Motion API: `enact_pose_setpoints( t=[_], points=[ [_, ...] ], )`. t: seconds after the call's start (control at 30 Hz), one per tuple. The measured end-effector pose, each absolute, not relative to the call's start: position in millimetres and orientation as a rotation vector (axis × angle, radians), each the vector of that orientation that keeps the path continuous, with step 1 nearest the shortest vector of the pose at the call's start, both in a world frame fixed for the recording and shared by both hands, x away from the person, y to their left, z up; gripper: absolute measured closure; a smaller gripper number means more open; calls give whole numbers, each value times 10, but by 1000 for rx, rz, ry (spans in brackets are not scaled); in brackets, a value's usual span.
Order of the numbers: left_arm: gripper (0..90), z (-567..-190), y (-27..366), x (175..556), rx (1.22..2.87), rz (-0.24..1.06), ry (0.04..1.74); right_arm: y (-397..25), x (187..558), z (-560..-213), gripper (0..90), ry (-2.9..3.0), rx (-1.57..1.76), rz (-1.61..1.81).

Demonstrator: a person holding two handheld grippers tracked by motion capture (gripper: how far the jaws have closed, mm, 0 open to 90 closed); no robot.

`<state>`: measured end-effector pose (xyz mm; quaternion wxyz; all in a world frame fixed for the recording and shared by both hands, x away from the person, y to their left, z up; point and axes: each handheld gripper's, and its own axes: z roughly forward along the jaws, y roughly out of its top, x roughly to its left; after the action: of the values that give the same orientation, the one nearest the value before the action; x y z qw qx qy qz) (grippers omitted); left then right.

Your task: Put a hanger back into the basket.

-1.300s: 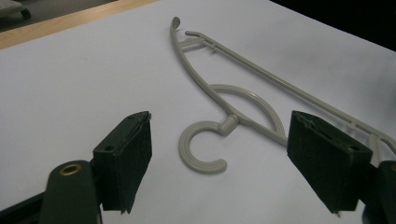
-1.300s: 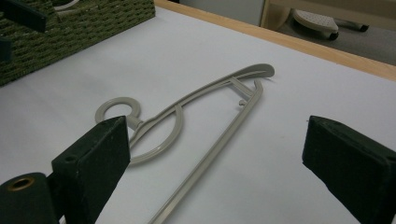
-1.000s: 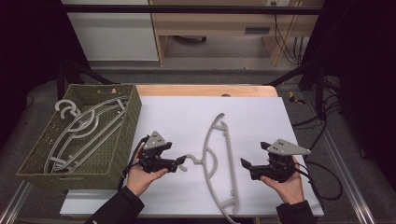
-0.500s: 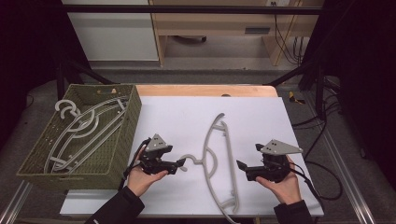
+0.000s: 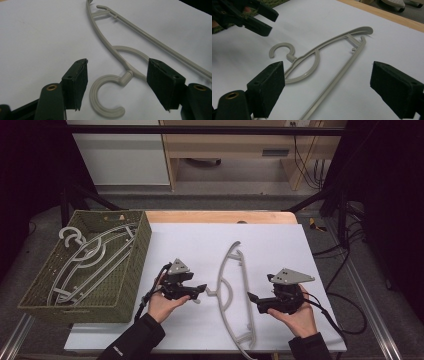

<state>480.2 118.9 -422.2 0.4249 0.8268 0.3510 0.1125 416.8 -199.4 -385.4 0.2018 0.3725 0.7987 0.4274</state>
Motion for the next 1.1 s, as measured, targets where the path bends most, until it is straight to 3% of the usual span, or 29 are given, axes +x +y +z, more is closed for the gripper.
enact_pose_setpoints(
  t=[0.7,1.1],
  points=[
    [412,-4491,624,5118,2157,265,956,-2211,4137,-3812,95,2132,1094,1251],
    [516,-4632,480,5225,2196,252,1038,-2256,4135,-3802,93,2125,1099,1254]
  ],
)
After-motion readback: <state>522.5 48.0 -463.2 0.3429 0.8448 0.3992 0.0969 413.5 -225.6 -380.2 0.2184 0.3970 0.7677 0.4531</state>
